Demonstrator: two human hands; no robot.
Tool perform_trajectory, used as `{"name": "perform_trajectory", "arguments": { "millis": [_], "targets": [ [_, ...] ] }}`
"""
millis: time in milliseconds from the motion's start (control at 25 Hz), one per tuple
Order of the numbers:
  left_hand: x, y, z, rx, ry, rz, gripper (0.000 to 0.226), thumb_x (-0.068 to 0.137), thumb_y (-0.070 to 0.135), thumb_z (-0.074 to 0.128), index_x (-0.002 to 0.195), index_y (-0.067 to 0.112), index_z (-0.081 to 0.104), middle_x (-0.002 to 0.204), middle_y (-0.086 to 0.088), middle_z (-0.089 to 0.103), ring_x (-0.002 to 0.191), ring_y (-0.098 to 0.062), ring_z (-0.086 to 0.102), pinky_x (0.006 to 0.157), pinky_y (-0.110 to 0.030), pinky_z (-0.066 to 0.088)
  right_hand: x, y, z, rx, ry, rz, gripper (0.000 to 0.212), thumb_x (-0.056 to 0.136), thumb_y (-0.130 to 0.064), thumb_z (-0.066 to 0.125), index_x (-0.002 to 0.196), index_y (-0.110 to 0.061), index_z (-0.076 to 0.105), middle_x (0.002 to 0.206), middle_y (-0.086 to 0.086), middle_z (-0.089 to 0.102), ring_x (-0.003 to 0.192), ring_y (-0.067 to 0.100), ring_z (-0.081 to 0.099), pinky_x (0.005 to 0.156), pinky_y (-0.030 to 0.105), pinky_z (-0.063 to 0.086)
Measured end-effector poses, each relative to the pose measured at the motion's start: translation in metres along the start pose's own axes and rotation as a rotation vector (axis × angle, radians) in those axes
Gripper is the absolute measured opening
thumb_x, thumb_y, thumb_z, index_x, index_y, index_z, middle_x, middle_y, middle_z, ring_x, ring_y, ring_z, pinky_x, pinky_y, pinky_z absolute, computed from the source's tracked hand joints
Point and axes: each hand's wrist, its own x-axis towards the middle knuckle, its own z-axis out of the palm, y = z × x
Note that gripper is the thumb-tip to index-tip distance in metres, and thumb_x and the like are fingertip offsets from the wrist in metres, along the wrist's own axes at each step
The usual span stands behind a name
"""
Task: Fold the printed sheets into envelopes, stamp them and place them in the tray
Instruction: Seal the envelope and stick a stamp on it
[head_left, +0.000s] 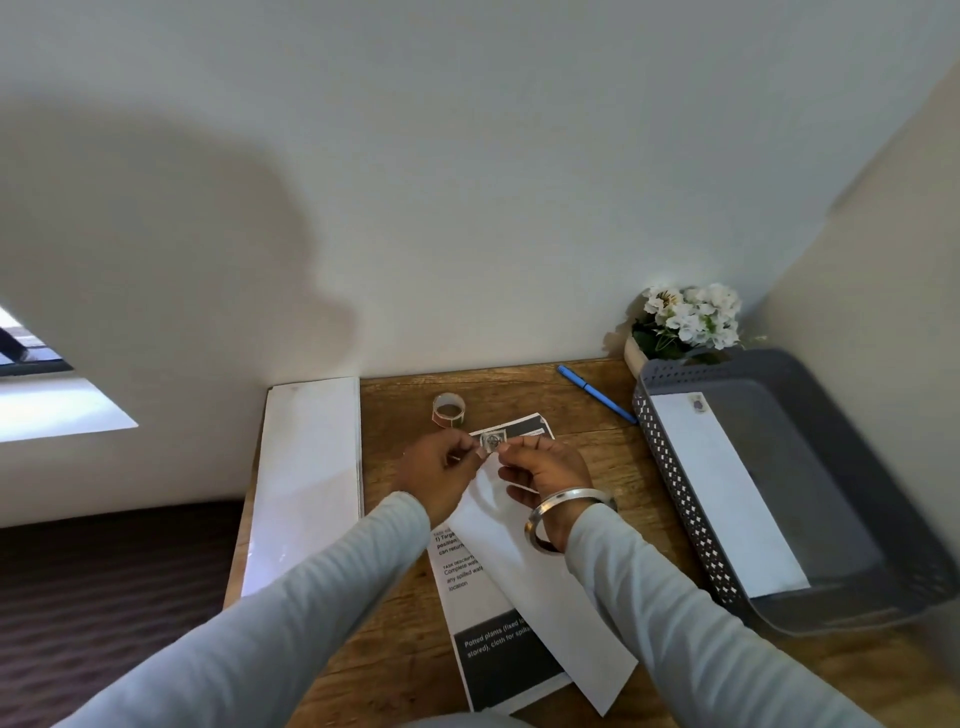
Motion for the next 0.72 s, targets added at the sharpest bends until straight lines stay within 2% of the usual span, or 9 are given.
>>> {"name": "perform_trajectory", "arguments": {
  "millis": [160,240,360,560,720],
  "targets": [
    [-0.008,0.002,-0.004,0.014,-0.036,0.004,0.006,0.093,0.018,0.066,0.087,0.016,0.068,0.086,0.001,0.073,0.071,-0.007,0.068,0.064,-0.024,0.053,-0.011,0.007,-0.009,-0.113,-0.02,-0.091,0.012,0.081,-0.009,0.077,0.092,-0.008,0.074,0.081,0.003,0.075,0.071,0.016,0.067,0.067,0.029,0.05],
    [-0.01,0.001,-0.007,0.087,-0.077,0.034,0.006,0.092,0.019,0.064,0.087,0.019,0.067,0.086,0.003,0.072,0.077,-0.013,0.068,0.066,-0.028,0.054,-0.011,0.007,-0.017,-0.195,-0.013,-0.217,0.016,0.079,-0.006,0.079,0.093,-0.009,0.071,0.085,0.006,0.074,0.071,0.015,0.067,0.062,0.024,0.05],
    [-0.009,-0.001,-0.009,0.283,-0.144,0.081,0.009,0.093,0.026,0.062,0.085,0.027,0.065,0.083,0.012,0.069,0.08,-0.013,0.065,0.074,-0.034,0.056,-0.011,0.006,-0.027,-0.387,-0.08,-0.388,0.023,0.076,-0.004,0.083,0.091,-0.015,0.07,0.082,0.005,0.072,0.073,0.01,0.066,0.067,0.022,0.052],
    [-0.003,0.009,-0.004,0.496,-0.255,0.135,0.008,0.094,0.035,0.056,0.089,0.034,0.063,0.09,0.017,0.065,0.08,-0.009,0.061,0.074,-0.033,0.055,-0.006,0.012,-0.036,-0.589,-0.089,-0.473,0.033,0.077,-0.009,0.083,0.094,-0.03,0.065,0.075,-0.001,0.074,0.075,0.013,0.072,0.075,0.033,0.058],
    [0.005,0.005,0.003,0.535,-0.272,0.114,0.012,0.095,0.041,0.054,0.097,0.036,0.064,0.098,0.014,0.066,0.085,-0.012,0.061,0.08,-0.037,0.056,-0.004,0.015,-0.041,-0.59,-0.032,-0.441,0.03,0.079,-0.004,0.078,0.091,-0.027,0.063,0.076,0.003,0.073,0.068,0.017,0.071,0.063,0.031,0.056]
  ]
}}
